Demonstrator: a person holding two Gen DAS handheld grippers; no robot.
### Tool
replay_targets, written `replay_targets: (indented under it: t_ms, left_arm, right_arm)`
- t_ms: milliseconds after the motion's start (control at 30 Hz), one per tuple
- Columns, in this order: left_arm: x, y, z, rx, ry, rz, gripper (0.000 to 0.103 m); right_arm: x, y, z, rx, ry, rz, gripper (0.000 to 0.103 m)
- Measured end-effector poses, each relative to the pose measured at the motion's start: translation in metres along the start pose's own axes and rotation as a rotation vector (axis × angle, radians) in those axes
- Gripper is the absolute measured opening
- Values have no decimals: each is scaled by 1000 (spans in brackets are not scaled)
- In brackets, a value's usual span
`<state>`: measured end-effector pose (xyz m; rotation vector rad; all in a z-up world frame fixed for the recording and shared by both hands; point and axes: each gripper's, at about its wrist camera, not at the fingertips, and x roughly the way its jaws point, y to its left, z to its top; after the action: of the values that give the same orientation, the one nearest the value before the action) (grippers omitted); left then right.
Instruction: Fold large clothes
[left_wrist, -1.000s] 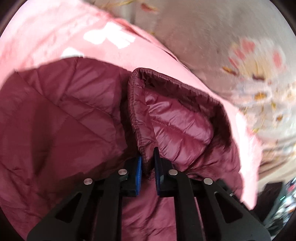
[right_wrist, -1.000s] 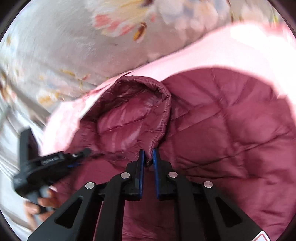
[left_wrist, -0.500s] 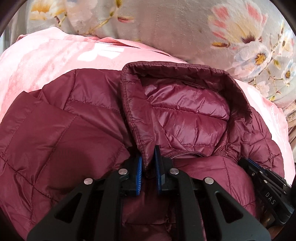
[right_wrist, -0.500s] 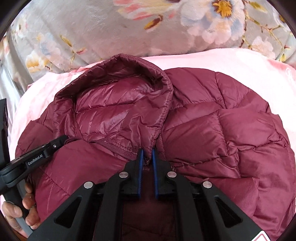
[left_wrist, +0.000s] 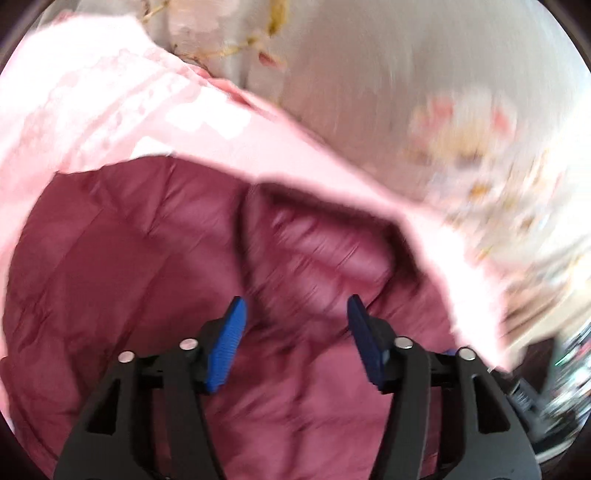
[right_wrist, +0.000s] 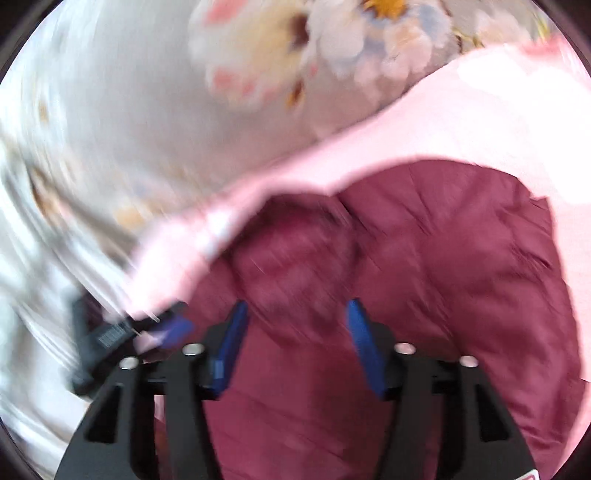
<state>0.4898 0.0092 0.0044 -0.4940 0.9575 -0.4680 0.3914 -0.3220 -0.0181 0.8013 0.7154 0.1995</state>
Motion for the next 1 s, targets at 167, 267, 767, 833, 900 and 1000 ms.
replay_targets:
  t_ms: [167, 267, 767, 833, 900, 1000]
  left_arm:
    - [46, 3, 47, -259, 65, -115, 65]
    - [83, 22, 56, -451, 140, -140, 65]
    - [112, -13, 37, 143, 217, 314, 10]
    - [115, -21, 32, 219, 205, 362, 11]
    - [118, -28, 25, 286, 181, 404, 11]
    - [120, -33, 12, 369, 114, 444, 12]
  right_arm:
    - [45, -2, 41, 198, -15, 80, 61]
    - [76, -23, 50, 389, 39, 134, 61]
    - [116, 24, 27, -235, 180, -444, 4]
    - [122, 36, 19, -338, 174, -511, 4]
    - [128, 42, 11, -405, 163, -559, 3]
    - [131, 43, 7, -464, 156, -603, 3]
